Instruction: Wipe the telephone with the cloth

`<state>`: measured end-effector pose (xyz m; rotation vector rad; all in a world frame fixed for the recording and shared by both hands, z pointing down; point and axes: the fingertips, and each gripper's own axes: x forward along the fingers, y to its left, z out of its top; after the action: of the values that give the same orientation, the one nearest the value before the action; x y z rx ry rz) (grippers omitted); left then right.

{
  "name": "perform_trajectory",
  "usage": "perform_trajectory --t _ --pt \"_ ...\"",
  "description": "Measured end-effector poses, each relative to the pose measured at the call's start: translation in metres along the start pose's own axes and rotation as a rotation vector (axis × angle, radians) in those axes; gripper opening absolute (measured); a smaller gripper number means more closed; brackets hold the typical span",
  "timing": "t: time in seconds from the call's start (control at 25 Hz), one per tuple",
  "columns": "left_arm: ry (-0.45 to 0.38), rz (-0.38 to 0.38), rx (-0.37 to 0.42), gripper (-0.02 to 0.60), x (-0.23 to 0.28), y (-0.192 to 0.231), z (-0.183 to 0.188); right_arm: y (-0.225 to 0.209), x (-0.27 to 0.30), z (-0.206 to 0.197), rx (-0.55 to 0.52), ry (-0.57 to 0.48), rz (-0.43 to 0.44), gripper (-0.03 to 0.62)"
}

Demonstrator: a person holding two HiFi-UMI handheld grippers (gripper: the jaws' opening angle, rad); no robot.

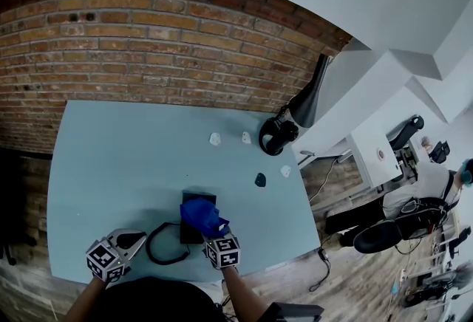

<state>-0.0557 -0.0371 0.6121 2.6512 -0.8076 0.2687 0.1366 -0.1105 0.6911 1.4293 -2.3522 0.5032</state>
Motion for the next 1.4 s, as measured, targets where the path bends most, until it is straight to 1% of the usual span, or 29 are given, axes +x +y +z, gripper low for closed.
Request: perform_trajectory --t 1.04,1.4 --pt "0.004 -0.022 0.002 0.021 0.003 -0.007 -0.004 0.018 -0.018 -0.033 0.026 0.043 0.002 0.135" --pt "0.005 -0.026 0.008 0.021 0.003 -0.008 -0.005 0.026 -0.025 -0.047 0.037 0.074 0.010 0.135"
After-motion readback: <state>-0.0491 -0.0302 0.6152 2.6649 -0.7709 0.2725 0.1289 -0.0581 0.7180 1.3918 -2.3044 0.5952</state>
